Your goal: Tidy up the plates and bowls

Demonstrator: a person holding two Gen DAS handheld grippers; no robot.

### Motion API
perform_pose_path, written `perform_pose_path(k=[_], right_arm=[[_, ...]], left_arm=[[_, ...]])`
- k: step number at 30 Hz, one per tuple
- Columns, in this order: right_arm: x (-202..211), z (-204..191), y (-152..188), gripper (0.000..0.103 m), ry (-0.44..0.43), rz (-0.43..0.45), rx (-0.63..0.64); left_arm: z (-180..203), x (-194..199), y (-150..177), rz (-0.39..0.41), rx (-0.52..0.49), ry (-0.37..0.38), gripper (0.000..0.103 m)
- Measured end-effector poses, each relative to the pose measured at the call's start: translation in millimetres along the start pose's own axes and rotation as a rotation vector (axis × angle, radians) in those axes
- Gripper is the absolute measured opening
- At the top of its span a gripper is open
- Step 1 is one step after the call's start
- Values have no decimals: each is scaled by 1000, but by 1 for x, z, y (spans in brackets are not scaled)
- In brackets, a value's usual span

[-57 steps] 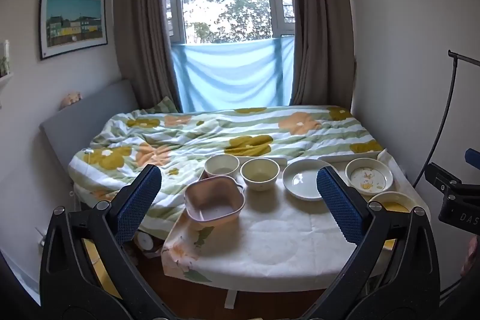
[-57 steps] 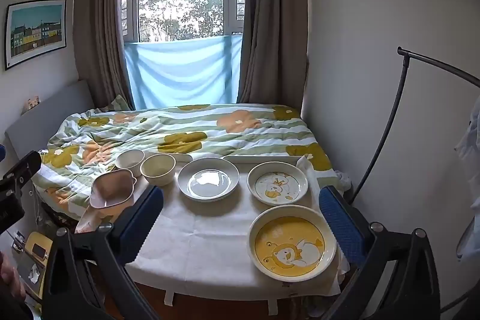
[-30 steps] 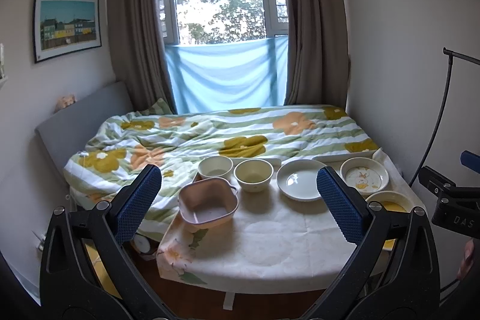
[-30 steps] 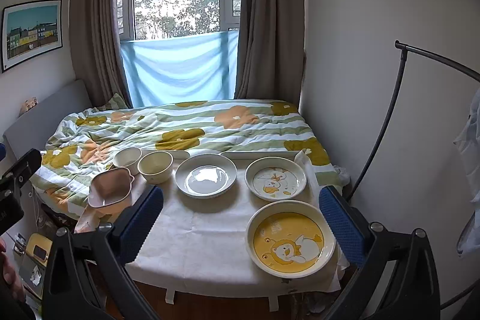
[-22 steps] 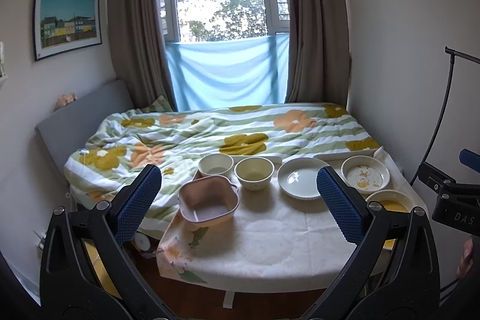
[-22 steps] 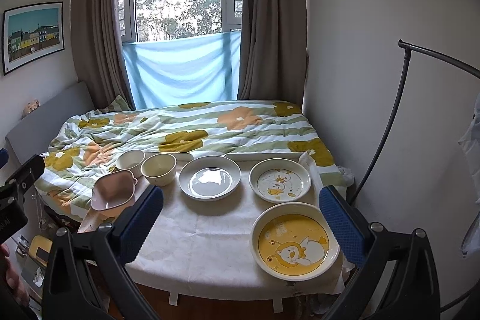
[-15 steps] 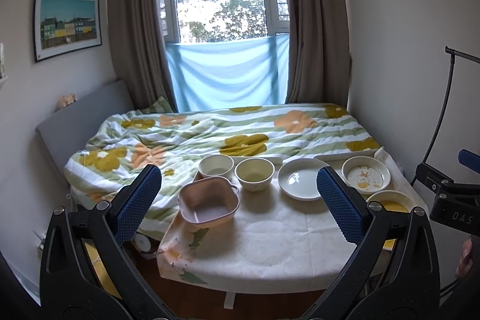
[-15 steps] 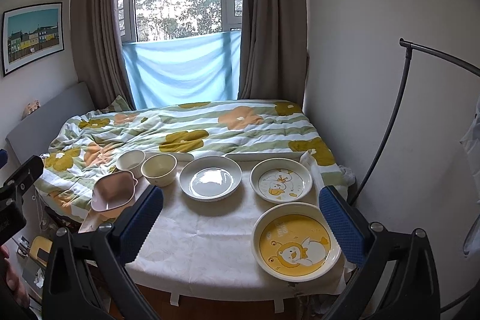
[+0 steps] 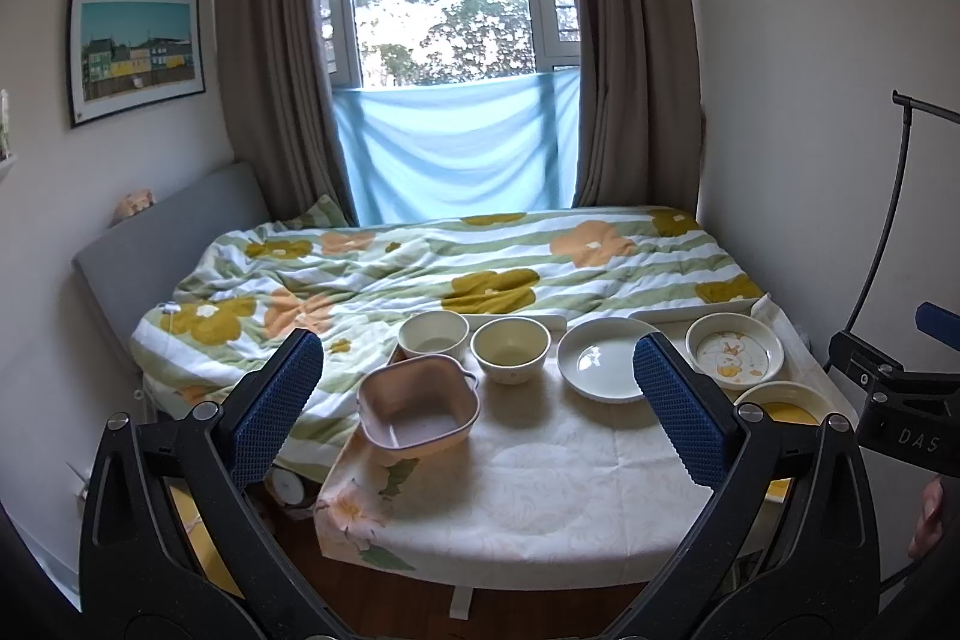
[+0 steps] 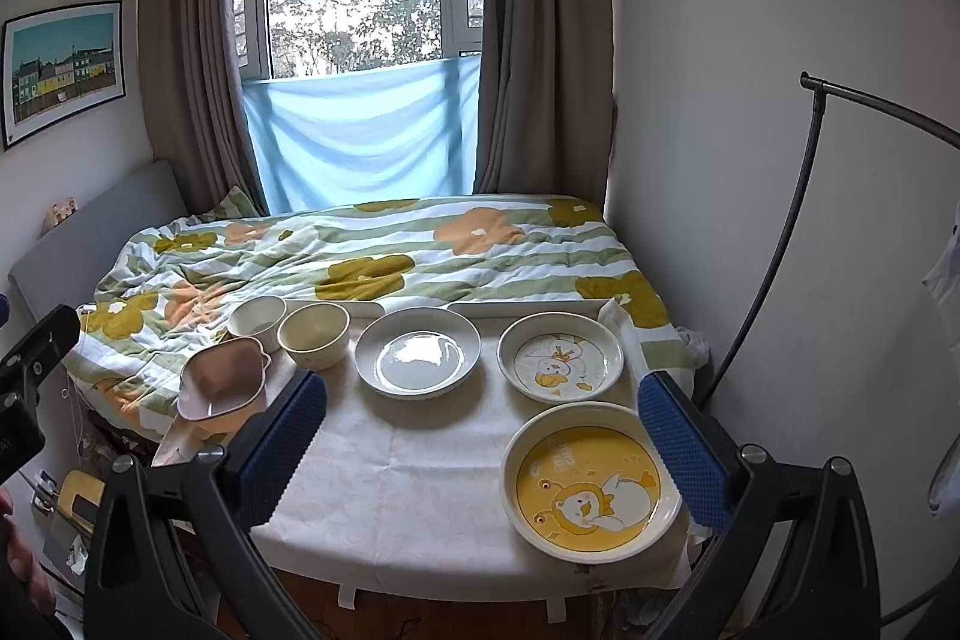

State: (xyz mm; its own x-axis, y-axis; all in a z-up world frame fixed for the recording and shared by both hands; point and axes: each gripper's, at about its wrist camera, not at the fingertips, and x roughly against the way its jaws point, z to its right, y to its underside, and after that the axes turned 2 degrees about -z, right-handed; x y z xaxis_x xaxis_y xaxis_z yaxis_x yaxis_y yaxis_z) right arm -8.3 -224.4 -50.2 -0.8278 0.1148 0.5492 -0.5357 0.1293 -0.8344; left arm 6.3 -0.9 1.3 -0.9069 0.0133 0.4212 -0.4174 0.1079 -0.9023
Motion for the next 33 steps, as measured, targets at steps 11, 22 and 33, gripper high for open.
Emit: perform_pose_path(k=[11, 22, 33], right_arm=[[-2, 0, 0, 103, 0, -3, -3], [-4, 0, 3, 103, 1, -7, -4], [-7, 0, 4, 103, -1, -8, -3]], left_arm=[[4, -4, 1, -5, 1, -7, 103], [5, -5, 2, -6, 0, -4, 103], [5, -6, 2, -5, 1, -7, 103]])
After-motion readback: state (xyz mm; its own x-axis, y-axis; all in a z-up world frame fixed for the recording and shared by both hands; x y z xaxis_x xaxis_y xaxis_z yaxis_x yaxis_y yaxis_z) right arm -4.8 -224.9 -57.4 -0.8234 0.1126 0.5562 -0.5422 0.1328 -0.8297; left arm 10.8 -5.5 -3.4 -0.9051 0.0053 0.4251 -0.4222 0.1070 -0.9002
